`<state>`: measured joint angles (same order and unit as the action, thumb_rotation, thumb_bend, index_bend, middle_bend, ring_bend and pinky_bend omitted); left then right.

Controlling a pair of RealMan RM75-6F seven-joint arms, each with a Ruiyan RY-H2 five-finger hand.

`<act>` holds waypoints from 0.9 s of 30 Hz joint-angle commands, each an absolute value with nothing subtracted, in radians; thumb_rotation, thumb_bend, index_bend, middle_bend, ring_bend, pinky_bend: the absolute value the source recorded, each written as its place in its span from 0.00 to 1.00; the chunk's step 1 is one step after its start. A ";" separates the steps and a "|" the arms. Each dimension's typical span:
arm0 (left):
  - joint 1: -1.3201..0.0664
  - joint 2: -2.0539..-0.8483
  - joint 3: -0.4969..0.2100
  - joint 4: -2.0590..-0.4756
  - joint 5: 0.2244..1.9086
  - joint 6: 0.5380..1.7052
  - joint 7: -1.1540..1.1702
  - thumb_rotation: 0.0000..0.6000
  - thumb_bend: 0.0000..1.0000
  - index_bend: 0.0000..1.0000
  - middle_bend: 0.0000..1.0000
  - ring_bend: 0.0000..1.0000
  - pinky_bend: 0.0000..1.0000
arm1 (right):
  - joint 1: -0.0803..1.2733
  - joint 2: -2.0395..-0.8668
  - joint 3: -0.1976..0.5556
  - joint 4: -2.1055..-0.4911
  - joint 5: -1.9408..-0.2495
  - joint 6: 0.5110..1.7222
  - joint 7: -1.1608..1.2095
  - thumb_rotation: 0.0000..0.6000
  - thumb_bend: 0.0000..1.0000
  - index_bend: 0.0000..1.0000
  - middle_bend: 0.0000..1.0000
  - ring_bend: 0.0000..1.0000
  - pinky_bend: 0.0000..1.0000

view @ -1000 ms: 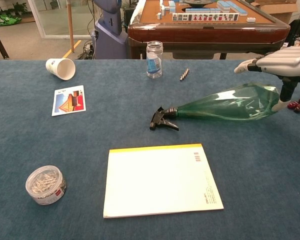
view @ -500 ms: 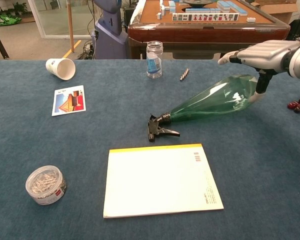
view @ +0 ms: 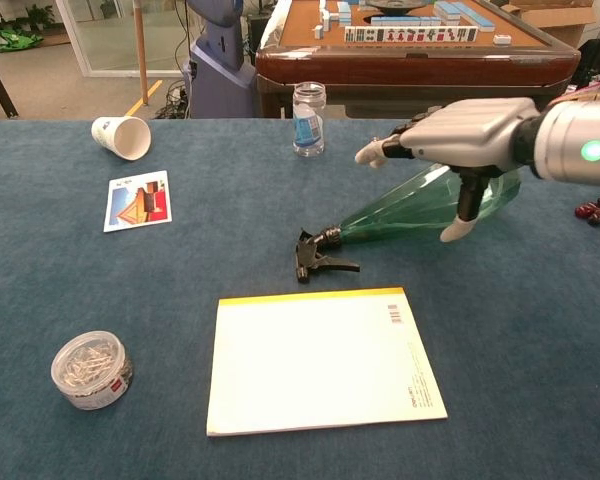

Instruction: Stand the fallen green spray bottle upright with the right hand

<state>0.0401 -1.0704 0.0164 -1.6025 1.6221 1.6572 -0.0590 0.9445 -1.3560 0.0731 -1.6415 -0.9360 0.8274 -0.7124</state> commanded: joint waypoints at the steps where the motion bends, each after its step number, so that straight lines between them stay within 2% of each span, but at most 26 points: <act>1: 0.050 -1.065 0.018 -1.596 1.622 1.670 -0.070 1.00 0.33 0.24 0.07 0.03 0.02 | 1.006 -1.449 0.070 -1.578 -0.837 0.842 -0.821 1.00 0.08 0.08 0.15 0.00 0.02; 11: 0.073 -1.060 0.020 -1.577 1.610 1.691 -0.104 1.00 0.33 0.24 0.07 0.03 0.02 | 1.084 -1.593 0.074 -1.412 -0.701 0.838 -0.913 1.00 0.16 0.15 0.20 0.03 0.02; 14: 0.080 -1.058 0.020 -1.573 1.604 1.696 -0.106 1.00 0.33 0.24 0.07 0.03 0.02 | 1.099 -1.628 0.074 -1.360 -0.695 0.832 -0.914 1.00 0.19 0.20 0.24 0.05 0.02; 19: 0.084 -1.056 0.018 -1.570 1.599 1.696 -0.107 1.00 0.33 0.24 0.07 0.03 0.02 | 1.106 -1.653 0.072 -1.319 -0.700 0.822 -0.899 1.00 0.20 0.28 0.28 0.08 0.02; 27: 0.084 -1.057 0.017 -1.568 1.602 1.692 -0.108 1.00 0.33 0.24 0.07 0.03 0.01 | 1.117 -1.683 0.054 -1.278 -0.692 0.826 -0.922 1.00 0.22 0.35 0.31 0.11 0.03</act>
